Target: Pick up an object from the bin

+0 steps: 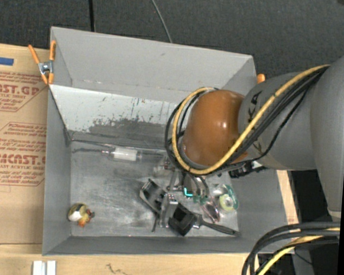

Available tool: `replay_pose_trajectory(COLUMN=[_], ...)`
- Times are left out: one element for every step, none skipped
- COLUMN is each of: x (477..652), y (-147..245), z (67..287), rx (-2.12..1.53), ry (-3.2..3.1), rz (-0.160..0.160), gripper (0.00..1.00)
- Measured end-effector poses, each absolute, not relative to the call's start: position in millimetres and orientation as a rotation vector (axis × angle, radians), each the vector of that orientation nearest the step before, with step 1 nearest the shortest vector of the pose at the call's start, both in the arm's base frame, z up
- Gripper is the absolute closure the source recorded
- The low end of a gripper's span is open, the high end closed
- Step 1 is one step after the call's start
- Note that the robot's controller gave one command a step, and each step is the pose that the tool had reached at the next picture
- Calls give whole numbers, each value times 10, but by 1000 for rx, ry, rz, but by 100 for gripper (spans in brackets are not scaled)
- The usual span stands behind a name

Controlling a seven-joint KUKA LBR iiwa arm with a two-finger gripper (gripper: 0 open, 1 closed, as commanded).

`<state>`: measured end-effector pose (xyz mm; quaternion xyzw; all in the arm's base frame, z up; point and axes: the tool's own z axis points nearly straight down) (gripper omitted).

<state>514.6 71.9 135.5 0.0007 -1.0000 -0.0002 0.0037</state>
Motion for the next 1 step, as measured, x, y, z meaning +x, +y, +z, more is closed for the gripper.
replay_pose_trajectory(x=[5167], y=[716], z=[1392], rx=[1], ry=[-3142], rz=[-2], gripper=[0])
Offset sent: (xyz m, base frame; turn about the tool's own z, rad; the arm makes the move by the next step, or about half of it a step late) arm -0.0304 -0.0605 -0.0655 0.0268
